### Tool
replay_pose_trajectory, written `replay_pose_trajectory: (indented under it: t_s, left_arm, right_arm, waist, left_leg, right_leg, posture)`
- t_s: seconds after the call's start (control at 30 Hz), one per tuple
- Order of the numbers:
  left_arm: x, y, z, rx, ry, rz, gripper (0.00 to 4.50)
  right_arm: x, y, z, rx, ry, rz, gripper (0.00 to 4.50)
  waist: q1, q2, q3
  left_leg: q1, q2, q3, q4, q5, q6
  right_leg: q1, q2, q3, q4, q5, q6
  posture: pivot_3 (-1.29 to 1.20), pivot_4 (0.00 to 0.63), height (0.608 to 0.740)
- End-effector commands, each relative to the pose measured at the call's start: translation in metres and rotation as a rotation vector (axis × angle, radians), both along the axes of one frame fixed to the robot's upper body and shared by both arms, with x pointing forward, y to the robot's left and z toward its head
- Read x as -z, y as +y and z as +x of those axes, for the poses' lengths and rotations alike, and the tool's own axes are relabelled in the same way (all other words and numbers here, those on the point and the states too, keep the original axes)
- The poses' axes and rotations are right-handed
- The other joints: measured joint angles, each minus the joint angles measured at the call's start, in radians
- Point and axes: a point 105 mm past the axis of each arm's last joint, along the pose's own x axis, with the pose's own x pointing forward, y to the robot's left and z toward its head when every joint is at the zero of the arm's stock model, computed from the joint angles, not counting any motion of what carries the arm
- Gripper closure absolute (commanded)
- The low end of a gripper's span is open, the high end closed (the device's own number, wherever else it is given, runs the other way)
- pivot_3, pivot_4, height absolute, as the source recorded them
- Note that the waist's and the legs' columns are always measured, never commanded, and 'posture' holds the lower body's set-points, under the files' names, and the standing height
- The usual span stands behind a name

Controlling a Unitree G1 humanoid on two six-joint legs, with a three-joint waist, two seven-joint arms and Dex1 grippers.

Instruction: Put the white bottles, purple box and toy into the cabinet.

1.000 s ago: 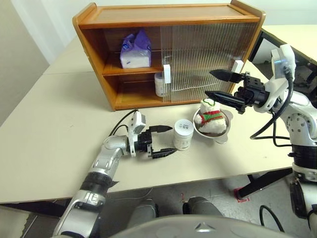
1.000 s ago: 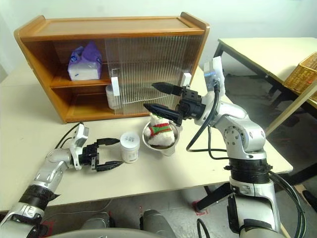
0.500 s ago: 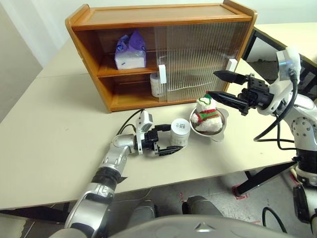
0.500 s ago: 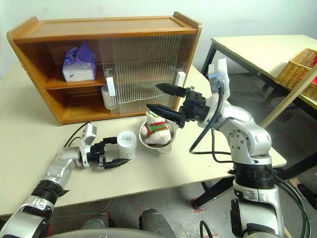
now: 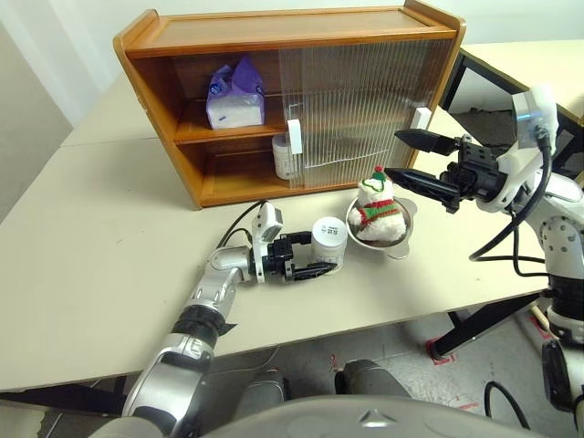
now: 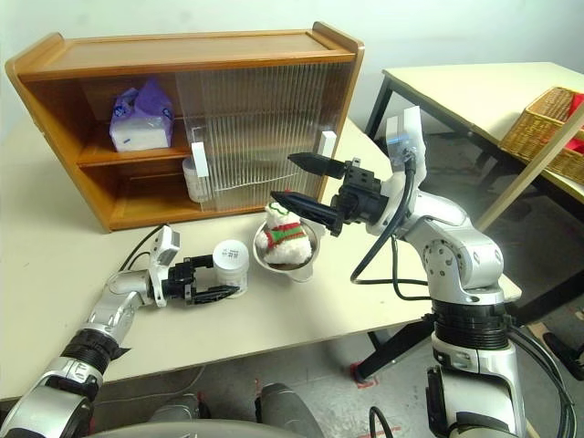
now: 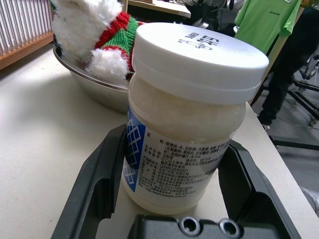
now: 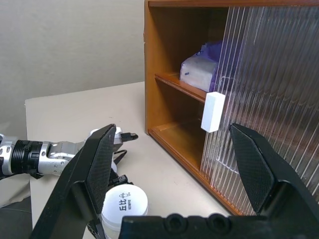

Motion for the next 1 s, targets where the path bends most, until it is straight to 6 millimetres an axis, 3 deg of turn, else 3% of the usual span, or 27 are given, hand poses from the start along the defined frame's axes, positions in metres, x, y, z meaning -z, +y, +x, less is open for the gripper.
replay_pose_trajectory:
  t_s: [0.03, 0.37, 0.7, 1.0]
  left_arm:
    - [-0.009, 0.019, 0.009, -0.097, -0.024, -0.002, 1.44]
    - [-0.027, 0.037, 0.027, -0.287, -0.040, -0.039, 1.44]
    - [-0.045, 0.065, 0.073, -0.633, -0.029, -0.084, 1.44]
    - [-0.055, 0.081, 0.098, -0.803, -0.060, -0.072, 1.44]
  right_arm:
    - [-0.001, 0.002, 0.001, -0.011, -0.003, 0.000, 0.00]
    - [0.001, 0.007, 0.005, -0.029, -0.001, 0.011, 0.00]
    - [0.002, 0.006, 0.006, -0.031, -0.002, 0.013, 0.00]
    - [0.002, 0.006, 0.006, -0.028, -0.005, 0.016, 0.00]
  waist:
    - [0.000, 0.000, 0.000]
    - [0.014, 0.000, 0.000]
    - [0.023, 0.000, 0.000]
    - [0.028, 0.000, 0.000]
  left_leg:
    - [0.000, 0.000, 0.000, 0.000, 0.000, 0.000]
    - [0.000, 0.000, 0.000, 0.000, 0.000, 0.000]
    - [0.000, 0.000, 0.000, 0.001, 0.000, 0.000]
    - [0.000, 0.000, 0.001, 0.001, 0.001, 0.000]
  right_leg:
    - [0.000, 0.000, 0.000, 0.000, 0.000, 0.000]
    - [0.000, 0.002, 0.001, -0.001, 0.000, 0.000]
    - [0.000, 0.002, 0.001, -0.001, 0.005, -0.007]
    - [0.000, 0.004, 0.001, -0.001, 0.005, -0.006]
  posture:
    - [-0.17, 0.000, 0.740]
    - [-0.14, 0.000, 0.740]
    - [-0.14, 0.000, 0.740]
    - [-0.14, 0.000, 0.740]
